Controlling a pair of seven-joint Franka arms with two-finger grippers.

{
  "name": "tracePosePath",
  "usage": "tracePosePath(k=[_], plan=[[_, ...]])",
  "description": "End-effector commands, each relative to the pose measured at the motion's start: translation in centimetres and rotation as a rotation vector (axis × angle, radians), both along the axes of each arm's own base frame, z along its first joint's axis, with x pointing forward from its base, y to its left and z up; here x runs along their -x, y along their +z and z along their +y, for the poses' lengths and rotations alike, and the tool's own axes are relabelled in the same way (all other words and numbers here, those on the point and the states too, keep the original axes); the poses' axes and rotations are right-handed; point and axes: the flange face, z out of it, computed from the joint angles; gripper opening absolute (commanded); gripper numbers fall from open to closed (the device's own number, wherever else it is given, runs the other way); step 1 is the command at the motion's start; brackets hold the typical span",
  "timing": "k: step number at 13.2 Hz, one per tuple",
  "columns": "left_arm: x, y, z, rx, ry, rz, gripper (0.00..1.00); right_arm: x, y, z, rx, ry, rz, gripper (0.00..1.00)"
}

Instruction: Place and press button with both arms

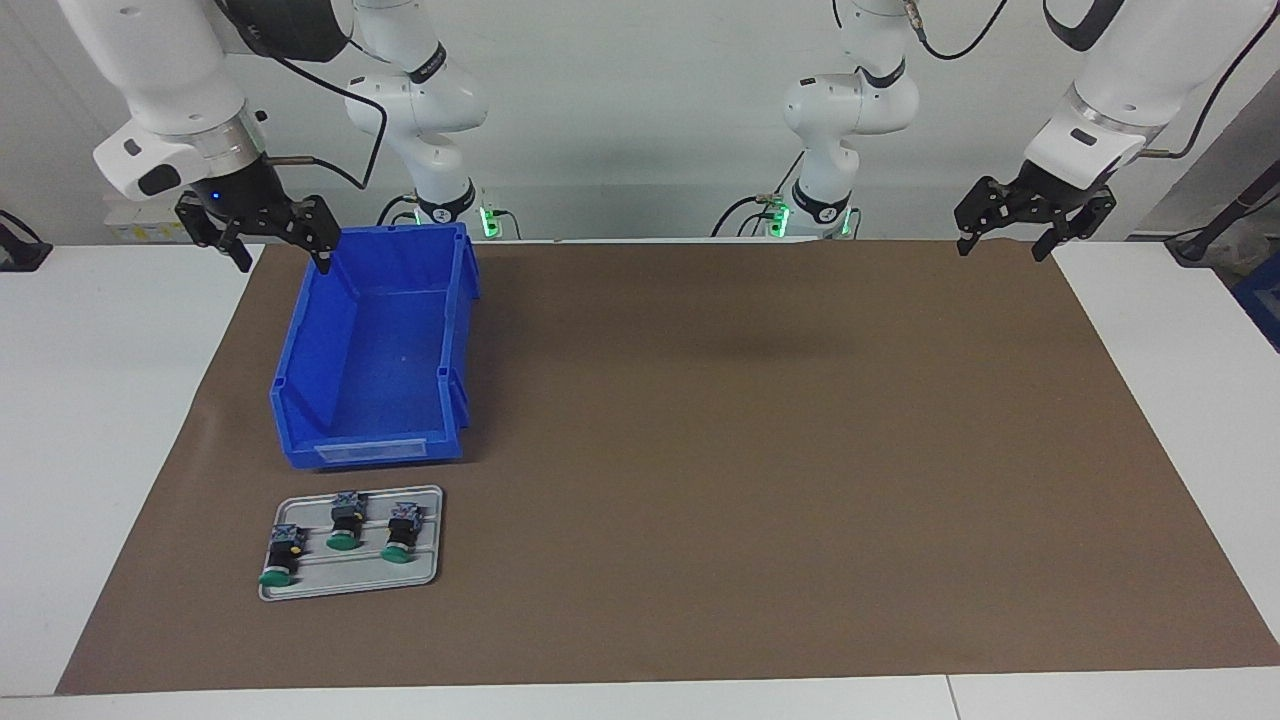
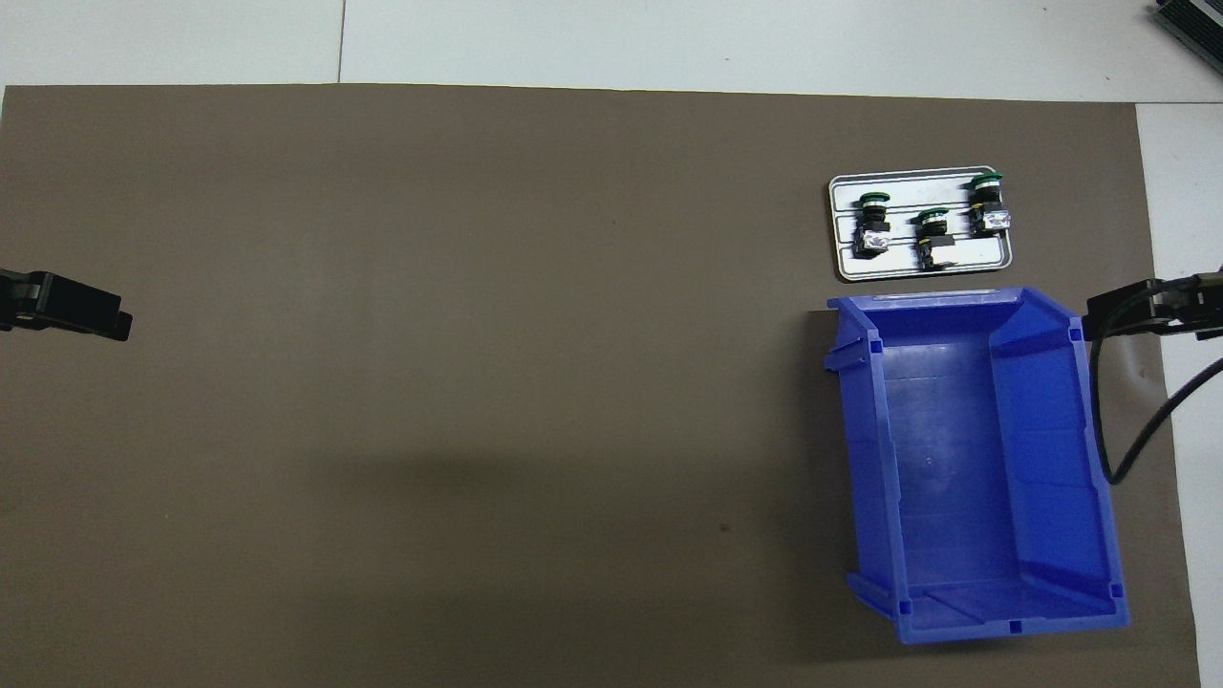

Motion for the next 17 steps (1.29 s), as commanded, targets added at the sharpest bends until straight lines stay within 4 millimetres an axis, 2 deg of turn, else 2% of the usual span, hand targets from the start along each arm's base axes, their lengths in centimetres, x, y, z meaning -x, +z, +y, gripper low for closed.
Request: tracePosePath(k=[1,3,6,10,12,14,17], plan=[[0.7,0.0,0.3,0.011,-0.001,-0.009,1.0,0.4,0.0,-0.2,-0.012,0.014,-0.018,0.96],[0.7,0.0,0.3,0.011,-0.001,-0.009,1.0,-0.2,-0.4,-0.1,-0.011,0.023,-0.045,0.96],[0.8,0.1,0.3,0.011,-0.001,-0.01,1.0,-1.5,-3.0,-0.3,-0.008,0.028,-0.114,0.95],[0.7,0.0,0.3,0.011,-0.001,-0.009,1.0,-5.6,-8.2,-1.0,0.003,0.021,-0.146,0.93],[0.7,0.0,0.3,0.011,-0.001,-0.009,1.0,-7.4,-10.7,-0.9,0.008,0.021,-0.174,0.9],[0.7,0.0,0.3,0.011,-0.001,-0.009,1.0,-9.3,-13.9,-0.8,0.009,0.023,-0.195,0.85],[0.7,0.0,0.3,0.011,-0.001,-0.009,1.0,-11.0,-18.8,-0.7,-0.024,0.01,-0.228,0.84]])
